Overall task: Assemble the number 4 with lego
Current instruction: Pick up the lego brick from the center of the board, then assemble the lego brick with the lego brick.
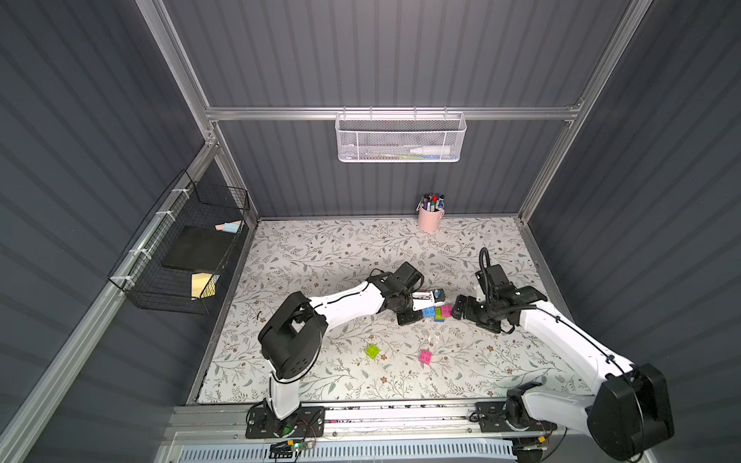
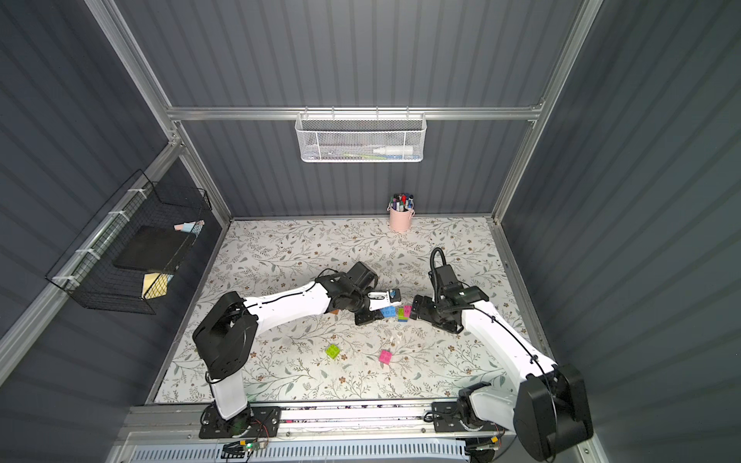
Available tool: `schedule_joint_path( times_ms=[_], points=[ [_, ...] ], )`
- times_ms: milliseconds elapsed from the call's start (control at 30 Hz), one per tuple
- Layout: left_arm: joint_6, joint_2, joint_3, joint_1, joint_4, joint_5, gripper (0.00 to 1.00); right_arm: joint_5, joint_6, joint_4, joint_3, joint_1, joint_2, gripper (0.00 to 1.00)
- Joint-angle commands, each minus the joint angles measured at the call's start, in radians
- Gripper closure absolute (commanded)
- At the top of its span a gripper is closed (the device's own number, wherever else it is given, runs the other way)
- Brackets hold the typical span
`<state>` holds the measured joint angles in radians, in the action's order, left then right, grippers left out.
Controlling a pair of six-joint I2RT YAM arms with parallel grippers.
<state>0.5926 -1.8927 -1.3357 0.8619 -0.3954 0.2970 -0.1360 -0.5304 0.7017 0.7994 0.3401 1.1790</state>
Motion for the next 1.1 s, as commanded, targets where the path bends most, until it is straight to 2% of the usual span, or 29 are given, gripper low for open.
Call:
schedule_joint_path(
  times_ms=[0,100,133,367,1067],
  points=[
    [0.036,-0.032,-0.053,-0.011,-0.068,0.073,0.96,-0.038,-0.021,-0.066,-0.047,-0.019,-0.050,0.04],
    [0.032,-0.052,-0.068,-0.016,-0.073,0.102,0.96,-0.060,-0.020,-0.093,-0.073,-0.026,-0.068,0.01],
    [0.032,-0.058,-0.111,-0.015,-0.077,0.111,0.96,-0.063,-0.030,-0.109,-0.088,-0.027,-0.078,0.01],
    [0.031,-0.070,-0.124,-0.018,-0.070,0.118,0.96,-0.076,-0.082,-0.243,-0.210,-0.027,-0.132,0.01],
    [0.069,-0.171,-0.255,-0.024,-0.192,0.116,0.96,-0.077,-0.068,-0.412,-0.278,-0.027,-0.096,0.01]
  ],
)
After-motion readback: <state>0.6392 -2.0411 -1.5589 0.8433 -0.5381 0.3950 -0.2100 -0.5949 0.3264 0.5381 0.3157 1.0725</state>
